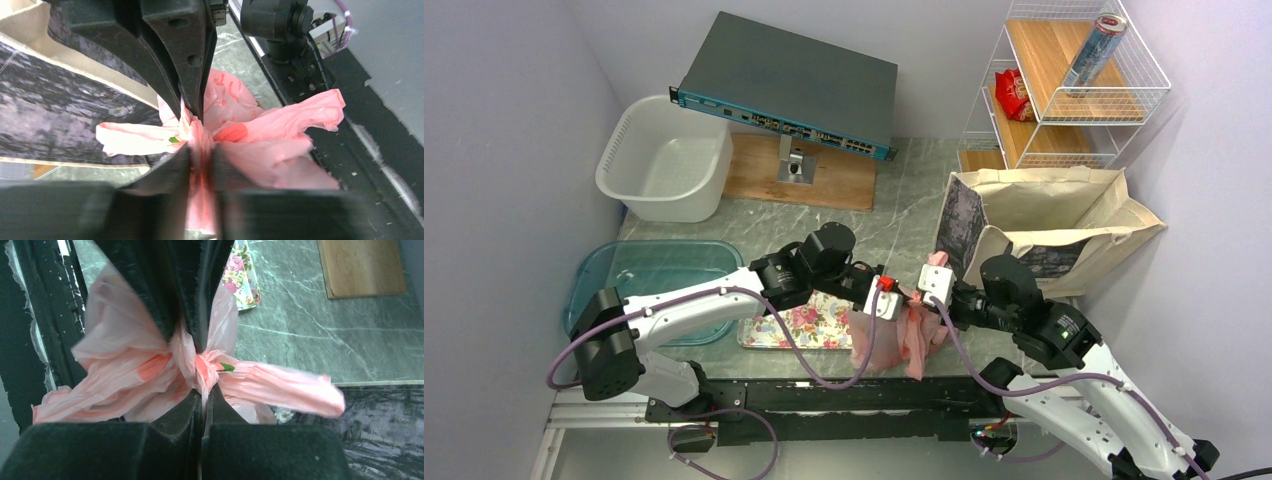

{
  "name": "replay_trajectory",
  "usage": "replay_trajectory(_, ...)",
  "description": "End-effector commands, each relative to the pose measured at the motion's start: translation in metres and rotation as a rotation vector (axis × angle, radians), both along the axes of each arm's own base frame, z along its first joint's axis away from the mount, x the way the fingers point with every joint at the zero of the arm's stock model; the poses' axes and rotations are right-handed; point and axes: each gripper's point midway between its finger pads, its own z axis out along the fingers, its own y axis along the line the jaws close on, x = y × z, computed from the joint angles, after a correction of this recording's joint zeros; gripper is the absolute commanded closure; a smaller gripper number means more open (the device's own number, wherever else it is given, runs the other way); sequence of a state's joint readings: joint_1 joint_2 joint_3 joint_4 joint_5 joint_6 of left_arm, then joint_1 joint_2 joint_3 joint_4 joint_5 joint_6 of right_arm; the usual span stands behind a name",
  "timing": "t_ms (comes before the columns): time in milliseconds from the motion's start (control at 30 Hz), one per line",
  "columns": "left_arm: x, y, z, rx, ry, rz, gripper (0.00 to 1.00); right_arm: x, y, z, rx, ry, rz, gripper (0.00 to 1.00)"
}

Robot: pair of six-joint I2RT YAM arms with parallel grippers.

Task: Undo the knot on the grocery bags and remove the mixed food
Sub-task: Untie the takeout bag at the center of the board.

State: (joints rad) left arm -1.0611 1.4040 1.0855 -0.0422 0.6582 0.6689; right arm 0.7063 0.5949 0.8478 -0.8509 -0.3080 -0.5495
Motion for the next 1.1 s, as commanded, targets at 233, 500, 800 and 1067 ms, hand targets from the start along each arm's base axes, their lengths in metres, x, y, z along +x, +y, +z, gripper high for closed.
replay_trajectory(233,-0.027,0.033,-0.001,-0.016,-0.215,-0.189,1.00,0.012,-0.018,0.010,-0.027,-0.111,-0.082,1.00)
replay_trajectory(500,-0.045,0.068,-0.039,0.001,-0.426,-0.324,1.00,0.021,-0.033,0.003,-0.082,-0.129,-0.161,1.00)
replay_trajectory(800,-0.026,0.077,-0.036,0.025,-0.406,-0.261,1.00,0.017,-0.023,0.009,-0.033,-0.083,-0.142,1.00)
replay_trajectory(1067,-0.007,0.045,0.064,-0.140,-0.068,0.006,0.46,0.000,0.010,0.037,0.101,0.012,-0.018,1.00)
